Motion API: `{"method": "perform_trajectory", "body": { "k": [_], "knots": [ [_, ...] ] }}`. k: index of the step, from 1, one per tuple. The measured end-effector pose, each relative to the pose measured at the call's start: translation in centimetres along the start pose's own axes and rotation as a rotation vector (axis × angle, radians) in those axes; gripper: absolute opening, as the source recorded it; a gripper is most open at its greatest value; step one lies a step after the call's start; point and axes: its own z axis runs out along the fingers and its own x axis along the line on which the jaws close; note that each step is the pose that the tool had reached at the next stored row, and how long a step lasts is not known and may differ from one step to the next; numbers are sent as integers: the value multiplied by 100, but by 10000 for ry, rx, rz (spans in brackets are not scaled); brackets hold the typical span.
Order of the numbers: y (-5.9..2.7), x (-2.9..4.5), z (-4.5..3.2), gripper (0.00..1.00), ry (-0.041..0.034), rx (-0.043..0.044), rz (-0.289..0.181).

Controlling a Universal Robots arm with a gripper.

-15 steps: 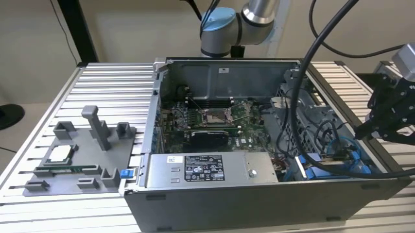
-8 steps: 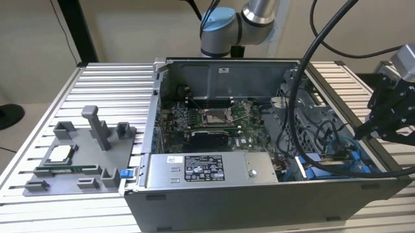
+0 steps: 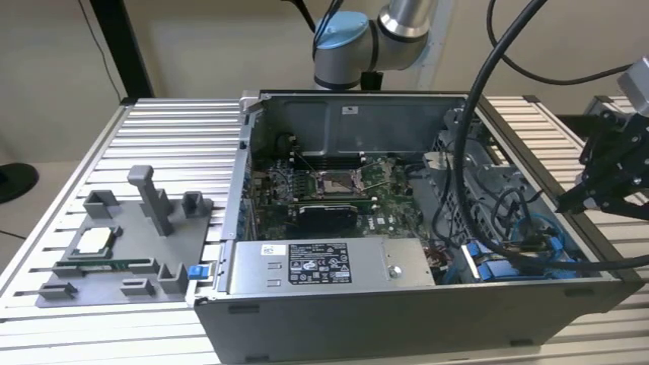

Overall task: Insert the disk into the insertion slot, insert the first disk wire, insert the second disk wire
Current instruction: 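Insert the second disk wire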

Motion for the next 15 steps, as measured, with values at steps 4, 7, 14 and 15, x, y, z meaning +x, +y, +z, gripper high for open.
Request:
{"method": "perform_trajectory", "body": {
  "k": [4,7,14,15],
  "knots": [
    [101,-15,-72,0,-1,-1,-3],
    [228,-17,-60,0,1,-1,-2],
    [536,4,-18,0,0,0,-3],
    [582,11,-13,0,0,-1,-4]
  ]
}}
